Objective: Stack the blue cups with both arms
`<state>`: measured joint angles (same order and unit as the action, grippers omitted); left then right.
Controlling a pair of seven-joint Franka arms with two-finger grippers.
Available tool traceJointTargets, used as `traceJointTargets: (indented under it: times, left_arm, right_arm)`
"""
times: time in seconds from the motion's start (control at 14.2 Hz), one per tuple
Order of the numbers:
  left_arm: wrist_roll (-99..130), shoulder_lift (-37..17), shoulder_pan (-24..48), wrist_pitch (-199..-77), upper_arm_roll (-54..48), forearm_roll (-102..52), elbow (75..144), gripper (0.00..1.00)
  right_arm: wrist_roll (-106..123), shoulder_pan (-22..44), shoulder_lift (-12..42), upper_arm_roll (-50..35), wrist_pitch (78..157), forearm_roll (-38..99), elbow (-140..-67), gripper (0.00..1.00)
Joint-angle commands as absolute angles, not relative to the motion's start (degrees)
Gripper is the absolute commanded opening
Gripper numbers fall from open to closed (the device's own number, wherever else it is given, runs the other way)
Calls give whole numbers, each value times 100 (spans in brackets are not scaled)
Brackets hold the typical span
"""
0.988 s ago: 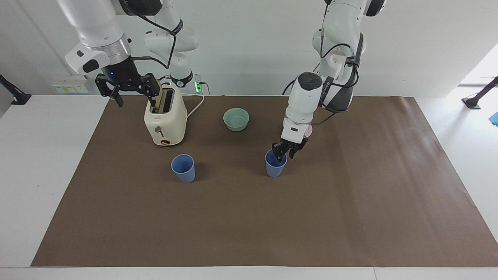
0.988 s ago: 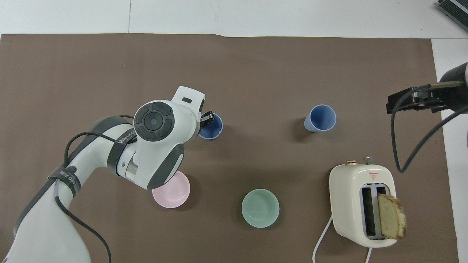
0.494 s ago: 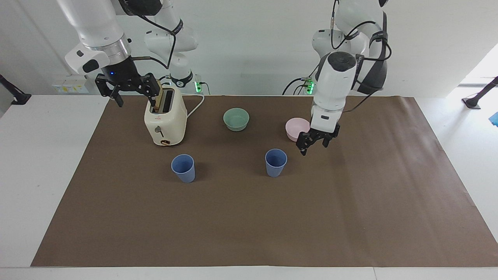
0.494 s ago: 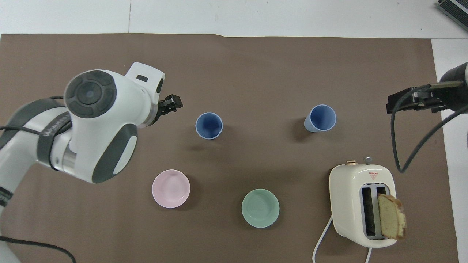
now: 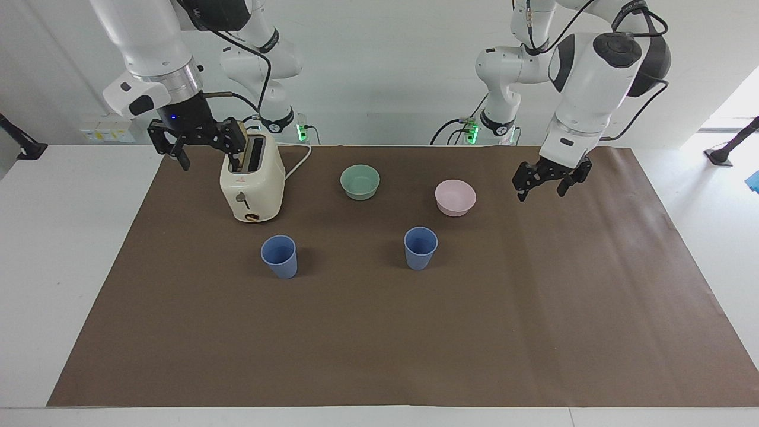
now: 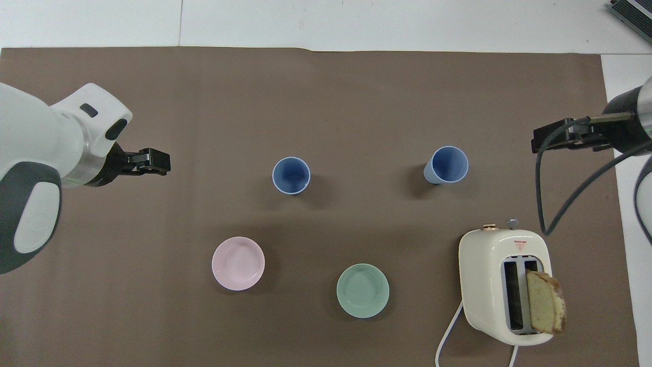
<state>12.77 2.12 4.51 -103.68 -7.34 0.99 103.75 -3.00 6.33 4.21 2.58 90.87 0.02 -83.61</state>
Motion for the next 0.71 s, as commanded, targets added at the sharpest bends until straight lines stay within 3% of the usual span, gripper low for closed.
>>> traceJointTargets:
  times: [0.0,0.14,0.42,0.64]
  left_arm:
    - [477,378,98,-9802,-756,18,10161,100]
    - [-94,448,-113,-9424,-738,18,9933,100]
    - [-422,448,-299,-8484,-756,26,9213,100]
    - [-378,528,-299,-8516,-791,18,9229,100]
  right_arm:
    - [-132,554,202,220,9526,141,-9025,100]
    - [-123,589,211,220,9903,132,-9455,100]
    - [745,624,395,220,10318,123,-9589,100]
    - [747,607,422,220,10834,141,-10210,100]
